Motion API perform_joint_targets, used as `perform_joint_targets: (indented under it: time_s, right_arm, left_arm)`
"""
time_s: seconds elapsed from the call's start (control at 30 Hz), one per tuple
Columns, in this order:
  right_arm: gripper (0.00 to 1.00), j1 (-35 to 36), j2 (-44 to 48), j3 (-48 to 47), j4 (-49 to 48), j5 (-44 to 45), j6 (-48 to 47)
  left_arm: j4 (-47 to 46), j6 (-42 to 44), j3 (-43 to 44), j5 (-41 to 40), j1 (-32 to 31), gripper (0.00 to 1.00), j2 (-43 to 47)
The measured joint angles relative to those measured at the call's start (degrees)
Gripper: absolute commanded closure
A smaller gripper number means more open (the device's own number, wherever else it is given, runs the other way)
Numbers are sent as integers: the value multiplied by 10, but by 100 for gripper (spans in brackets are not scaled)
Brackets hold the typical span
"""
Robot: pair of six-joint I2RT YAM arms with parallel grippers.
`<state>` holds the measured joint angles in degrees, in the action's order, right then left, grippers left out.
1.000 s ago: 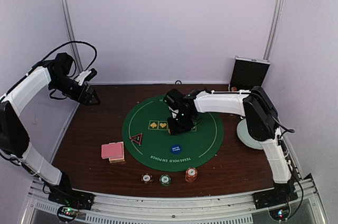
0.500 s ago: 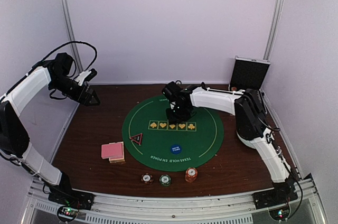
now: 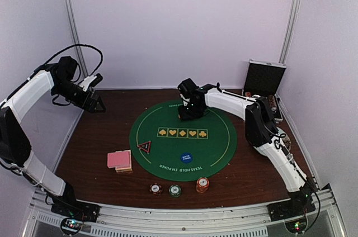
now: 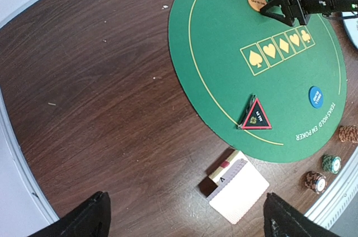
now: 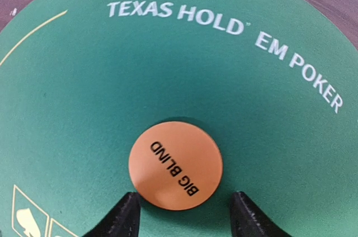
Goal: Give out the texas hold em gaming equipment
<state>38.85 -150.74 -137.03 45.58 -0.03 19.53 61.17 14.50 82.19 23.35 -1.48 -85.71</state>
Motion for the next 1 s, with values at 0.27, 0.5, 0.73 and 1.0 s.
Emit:
perform_joint_targets:
  time_s: [0.27,0.5,0.73,1.0]
  right_arm:
    - [27,18,104,167,-24,-10,-45]
    - [32,89,276,392,-53,-30,-59]
    - [37,150,302,459,-63,-59,-61]
    - [42,155,273,438,-61,-69,-61]
  left_arm:
    - [4,0,7,0,0,3,0]
    - [7,0,12,3,0,2,0]
    - [18,2,12,11,0,3,0]
    - [24,6,12,18,0,2,0]
